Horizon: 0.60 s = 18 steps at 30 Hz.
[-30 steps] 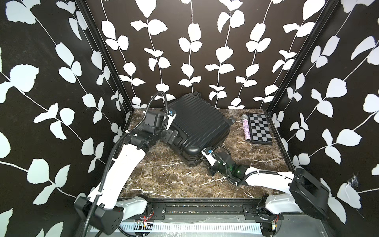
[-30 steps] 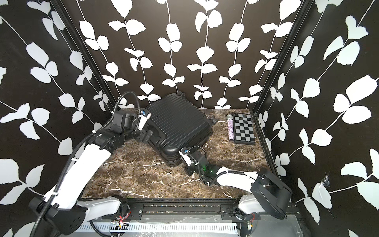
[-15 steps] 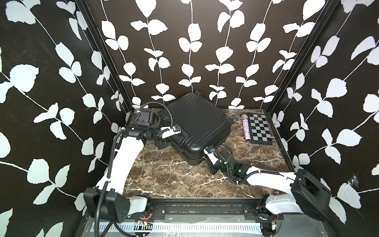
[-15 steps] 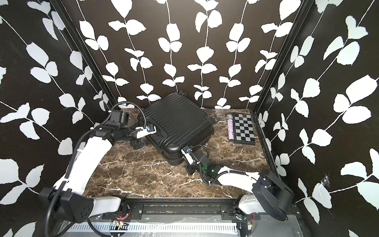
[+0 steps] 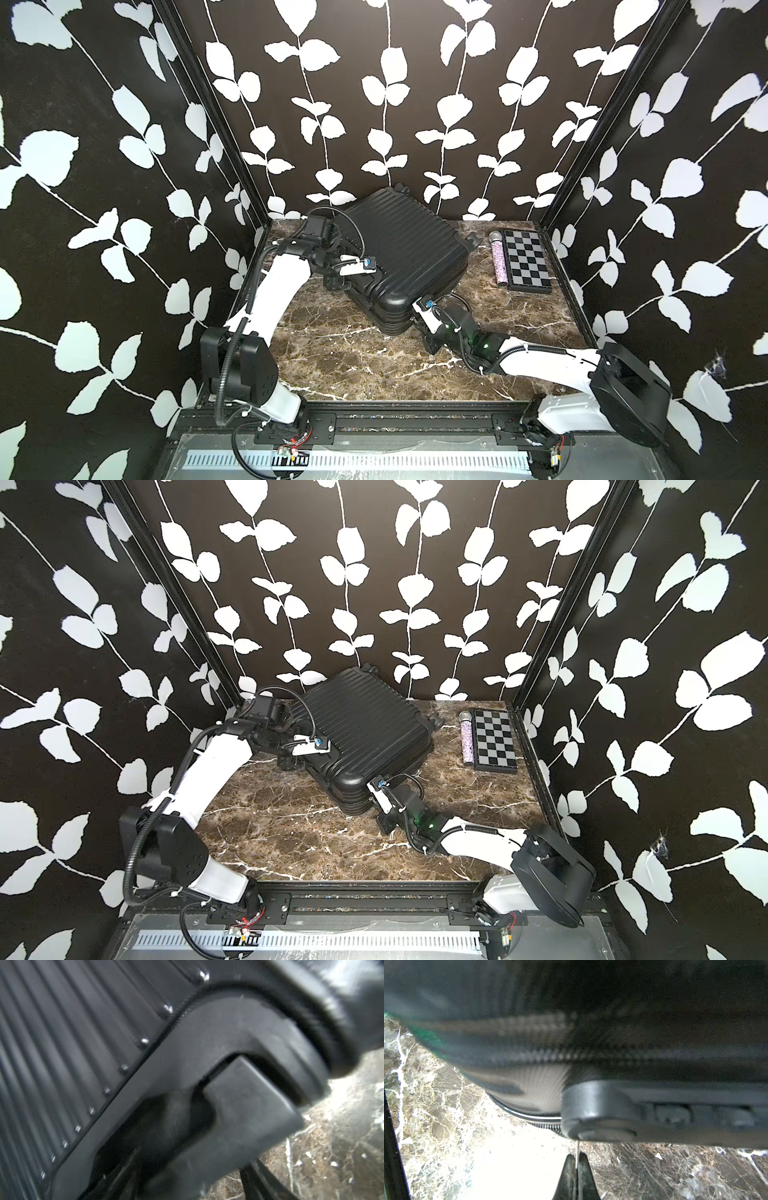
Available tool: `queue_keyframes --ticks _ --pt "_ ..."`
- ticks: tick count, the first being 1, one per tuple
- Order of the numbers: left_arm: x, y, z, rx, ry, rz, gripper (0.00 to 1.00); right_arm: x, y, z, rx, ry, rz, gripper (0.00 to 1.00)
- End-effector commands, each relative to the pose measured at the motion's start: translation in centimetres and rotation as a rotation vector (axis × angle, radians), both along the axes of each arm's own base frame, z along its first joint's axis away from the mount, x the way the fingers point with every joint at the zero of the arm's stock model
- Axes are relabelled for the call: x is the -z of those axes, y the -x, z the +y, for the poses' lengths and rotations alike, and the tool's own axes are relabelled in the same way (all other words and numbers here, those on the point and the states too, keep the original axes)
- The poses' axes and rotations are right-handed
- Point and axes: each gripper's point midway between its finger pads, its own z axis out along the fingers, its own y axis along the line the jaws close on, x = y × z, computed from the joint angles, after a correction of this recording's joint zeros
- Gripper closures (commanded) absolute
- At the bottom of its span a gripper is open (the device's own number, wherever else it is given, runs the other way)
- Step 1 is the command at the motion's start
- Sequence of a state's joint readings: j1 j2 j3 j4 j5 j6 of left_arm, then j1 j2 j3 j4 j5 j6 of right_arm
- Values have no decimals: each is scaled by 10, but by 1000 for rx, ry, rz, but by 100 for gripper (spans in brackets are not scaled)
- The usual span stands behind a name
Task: Close the suitcase zippers
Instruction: Adjust the suitcase at the center of the board.
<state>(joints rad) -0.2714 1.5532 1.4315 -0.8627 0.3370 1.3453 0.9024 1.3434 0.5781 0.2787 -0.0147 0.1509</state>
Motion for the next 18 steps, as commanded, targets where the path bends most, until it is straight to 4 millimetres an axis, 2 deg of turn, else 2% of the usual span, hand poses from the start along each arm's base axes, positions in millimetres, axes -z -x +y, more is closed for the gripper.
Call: queue_keyframes --ticks 1,6,11,18 --pt "12 10 7 40 -117 47 30 -27 -10 6 19 -66 -60 100" --pt "33 32 24 13 -268 160 34 -30 -18 -10 94 -27 -90 100" --pt "36 74 30 -28 -297 300 35 -30 -25 -30 170 15 -103 100" --pt "38 123 28 -36 -309 378 35 -27 -31 -44 194 21 -85 100"
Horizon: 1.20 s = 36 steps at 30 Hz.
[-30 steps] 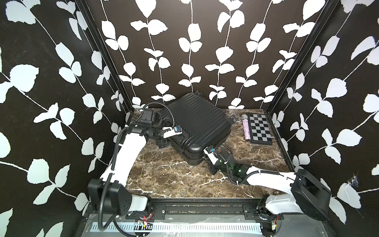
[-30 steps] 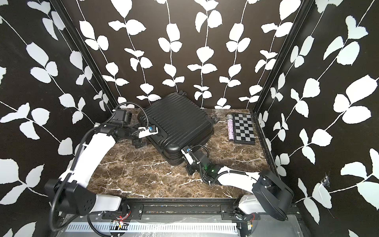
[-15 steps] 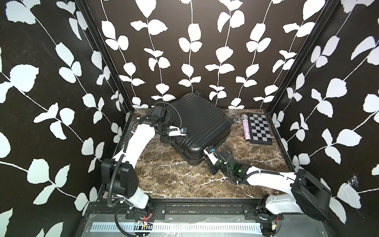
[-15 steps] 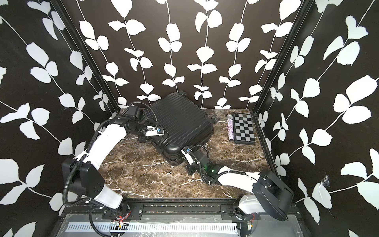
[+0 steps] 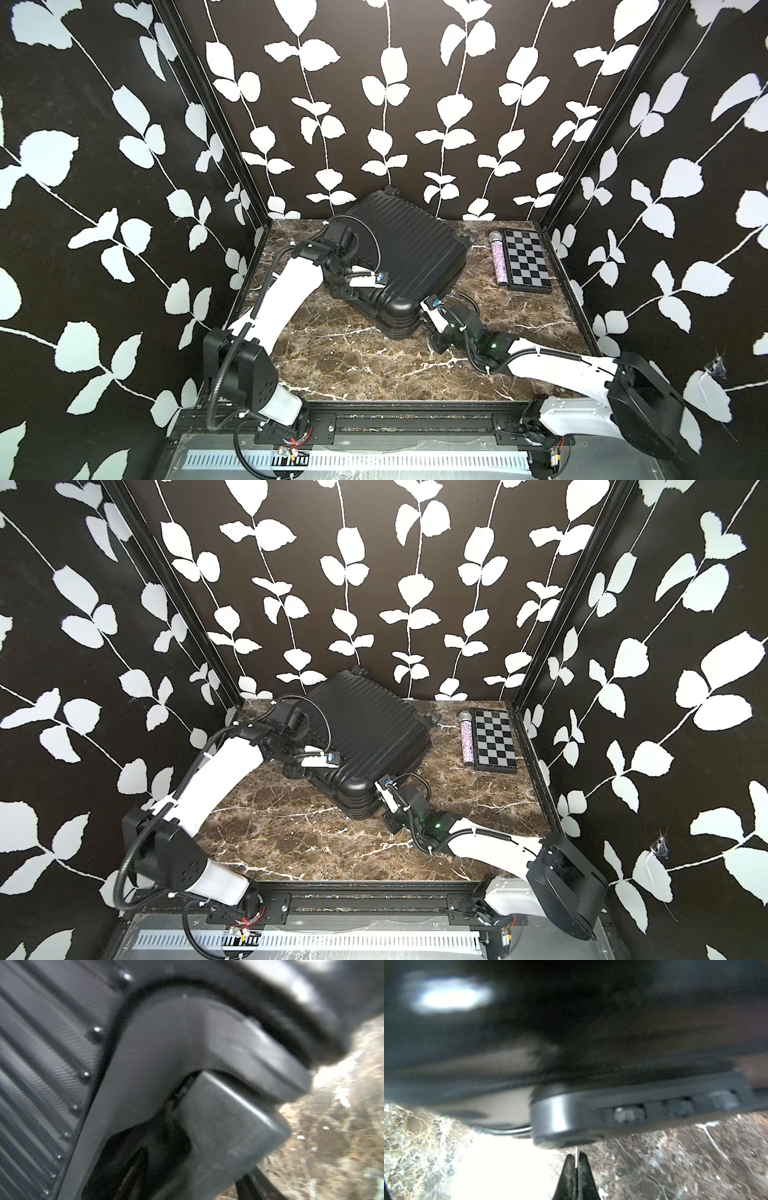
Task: Close the suitcase zippers
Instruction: Adjust the suitcase at the center of the board.
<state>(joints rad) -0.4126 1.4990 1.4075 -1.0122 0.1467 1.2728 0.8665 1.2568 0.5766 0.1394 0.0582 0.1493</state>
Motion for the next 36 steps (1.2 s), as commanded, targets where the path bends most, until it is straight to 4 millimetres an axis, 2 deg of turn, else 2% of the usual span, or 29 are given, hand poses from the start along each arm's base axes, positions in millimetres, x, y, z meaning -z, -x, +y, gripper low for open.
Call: queue_keyframes --ticks 1,4,9,12,14,16,23,32,36 --pt "25 81 30 -44 -134 303 36 -24 -24 -13 96 -43 -87 100" --pt "26 94 26 -20 -137 329 37 -20 -25 -15 94 -39 -71 100" --pt "34 93 17 10 -146 318 42 -17 -24 -16 83 -44 -55 100" --pt "40 84 10 17 -136 293 55 -16 -21 -14 64 -47 -49 100" --pt "42 73 5 -3 -126 264 73 -16 -18 -12 47 -50 -45 100" --pt "39 63 0 -30 -105 233 80 -15 -16 -11 29 -50 -41 100" --pt "10 27 -18 -142 18 81 83 -12 -2 -12 -38 -59 -42 100" --pt "-37 3 -24 -177 101 -83 84 -8 19 4 -169 -98 12 100" --pt "-57 -5 -23 -183 103 -133 84 -8 20 9 -190 -116 24 100"
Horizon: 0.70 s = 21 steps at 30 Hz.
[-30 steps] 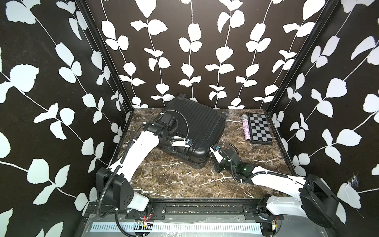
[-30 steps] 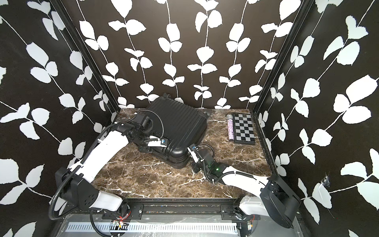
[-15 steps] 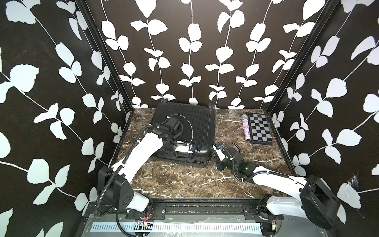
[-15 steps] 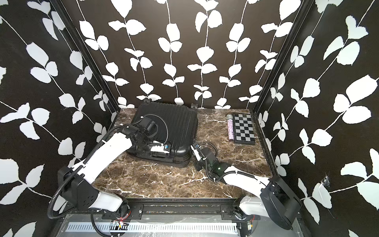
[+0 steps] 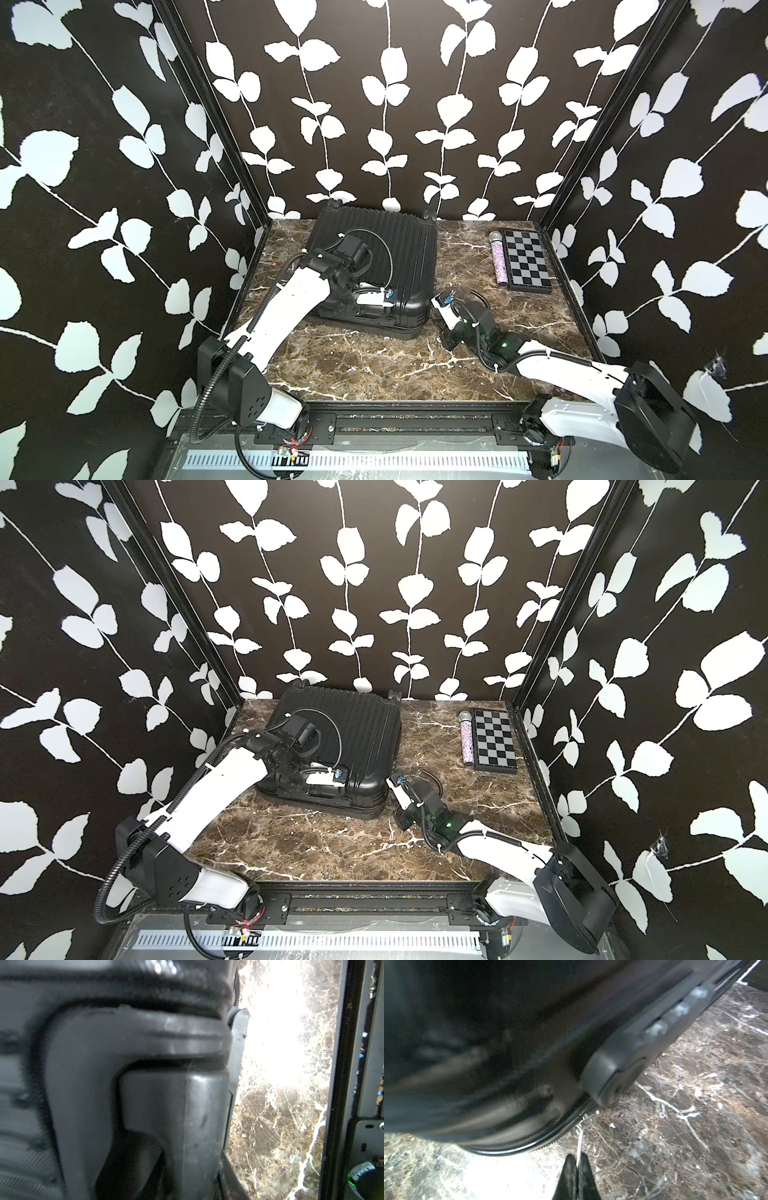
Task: Close the suitcase zippers
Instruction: Adjust the suitcase at the center of the board, then zip the zipper on the suitcase.
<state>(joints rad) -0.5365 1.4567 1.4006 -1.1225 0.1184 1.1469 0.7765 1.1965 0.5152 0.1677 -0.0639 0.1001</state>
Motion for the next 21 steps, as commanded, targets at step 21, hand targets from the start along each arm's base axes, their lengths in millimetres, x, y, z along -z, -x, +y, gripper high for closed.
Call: queue_keyframes --ticks 21 --pt "-79 -89 -5 -404 170 -357 89 -27 51 51 -349 -187 10 100"
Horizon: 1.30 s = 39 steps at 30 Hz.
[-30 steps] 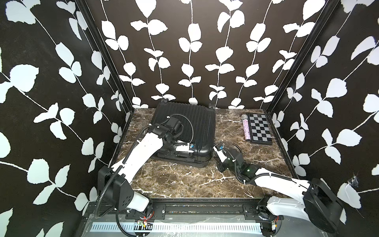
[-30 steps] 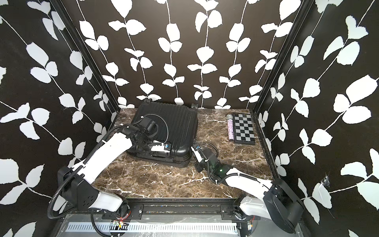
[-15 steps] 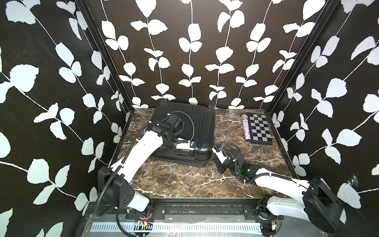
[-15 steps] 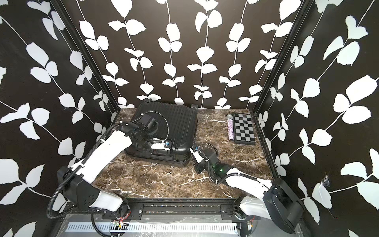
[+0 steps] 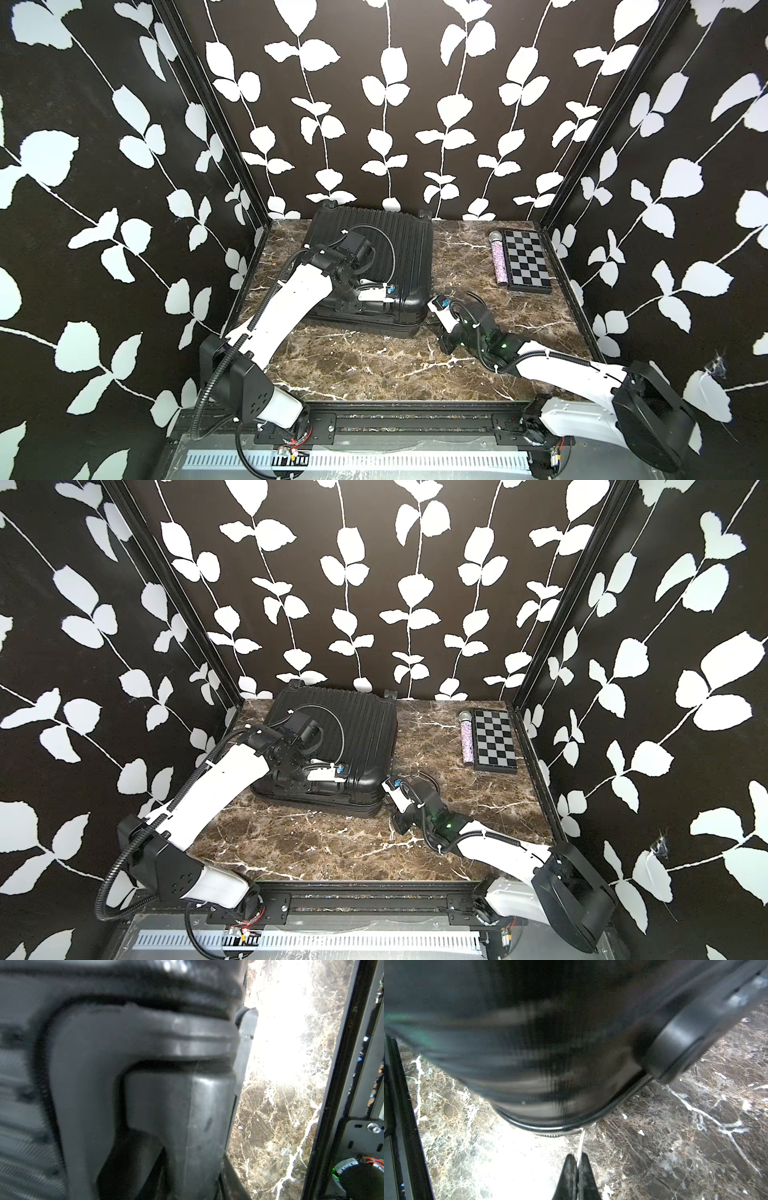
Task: Close the suitcase zippers
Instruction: Zip the zipper on the suitcase.
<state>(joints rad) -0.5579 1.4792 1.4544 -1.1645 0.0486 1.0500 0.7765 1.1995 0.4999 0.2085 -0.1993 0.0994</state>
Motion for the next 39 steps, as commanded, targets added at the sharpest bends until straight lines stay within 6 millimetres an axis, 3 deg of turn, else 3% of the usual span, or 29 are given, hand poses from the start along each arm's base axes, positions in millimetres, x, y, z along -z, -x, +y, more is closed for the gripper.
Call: queue_keyframes --ticks 1,7,17,26,34,39 --pt "-75 -85 -10 -316 206 -368 89 -25 36 35 -238 -123 -29 100" --pt "-78 -85 -23 -323 256 -356 89 -27 47 48 -306 -120 -29 100" --pt "-94 -88 -32 -366 341 -370 89 -29 49 53 -324 -120 -40 100" --pt "-100 -104 -23 -442 318 -441 88 -35 54 52 -345 -115 -60 100" --pt "-124 -119 -8 -499 298 -585 88 -29 44 46 -291 -59 -80 100" --pt "-138 -123 0 -524 290 -652 88 -35 53 52 -341 -100 -70 100"
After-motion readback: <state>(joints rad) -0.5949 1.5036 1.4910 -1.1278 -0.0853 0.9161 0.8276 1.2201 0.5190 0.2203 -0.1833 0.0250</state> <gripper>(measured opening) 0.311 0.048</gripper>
